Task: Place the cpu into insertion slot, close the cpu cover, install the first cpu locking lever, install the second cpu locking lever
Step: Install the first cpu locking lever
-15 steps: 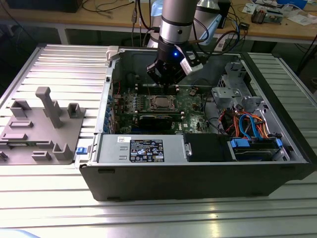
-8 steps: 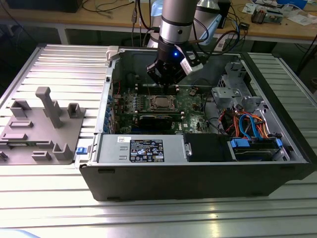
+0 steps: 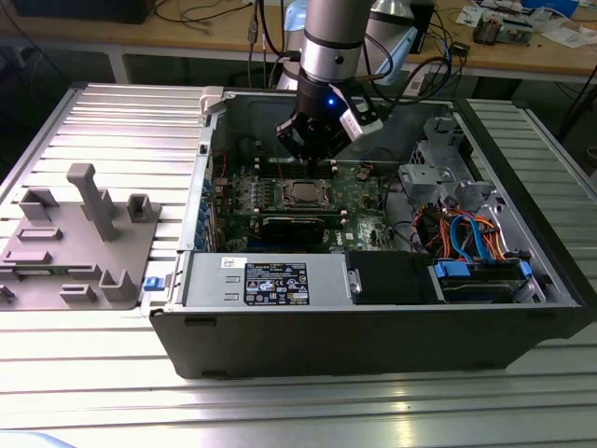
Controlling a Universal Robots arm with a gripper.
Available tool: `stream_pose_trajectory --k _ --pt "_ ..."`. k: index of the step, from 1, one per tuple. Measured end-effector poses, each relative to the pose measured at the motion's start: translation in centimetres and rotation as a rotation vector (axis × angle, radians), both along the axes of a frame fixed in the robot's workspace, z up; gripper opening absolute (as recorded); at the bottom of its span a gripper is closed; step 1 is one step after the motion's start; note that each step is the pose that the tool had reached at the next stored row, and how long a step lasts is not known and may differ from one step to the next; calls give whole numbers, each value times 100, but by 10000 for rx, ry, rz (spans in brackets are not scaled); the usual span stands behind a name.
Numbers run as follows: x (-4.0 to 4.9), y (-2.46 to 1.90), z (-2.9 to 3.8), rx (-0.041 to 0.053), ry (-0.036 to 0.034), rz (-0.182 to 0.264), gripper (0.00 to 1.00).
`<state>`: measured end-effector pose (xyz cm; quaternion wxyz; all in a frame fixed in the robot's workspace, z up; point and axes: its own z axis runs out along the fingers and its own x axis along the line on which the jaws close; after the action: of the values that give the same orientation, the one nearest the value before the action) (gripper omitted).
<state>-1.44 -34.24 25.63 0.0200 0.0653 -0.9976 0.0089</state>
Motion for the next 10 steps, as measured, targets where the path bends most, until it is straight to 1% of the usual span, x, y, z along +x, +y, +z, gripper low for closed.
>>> stream_pose_trajectory --k 10 --pt "0 0 0 0 0 72 11"
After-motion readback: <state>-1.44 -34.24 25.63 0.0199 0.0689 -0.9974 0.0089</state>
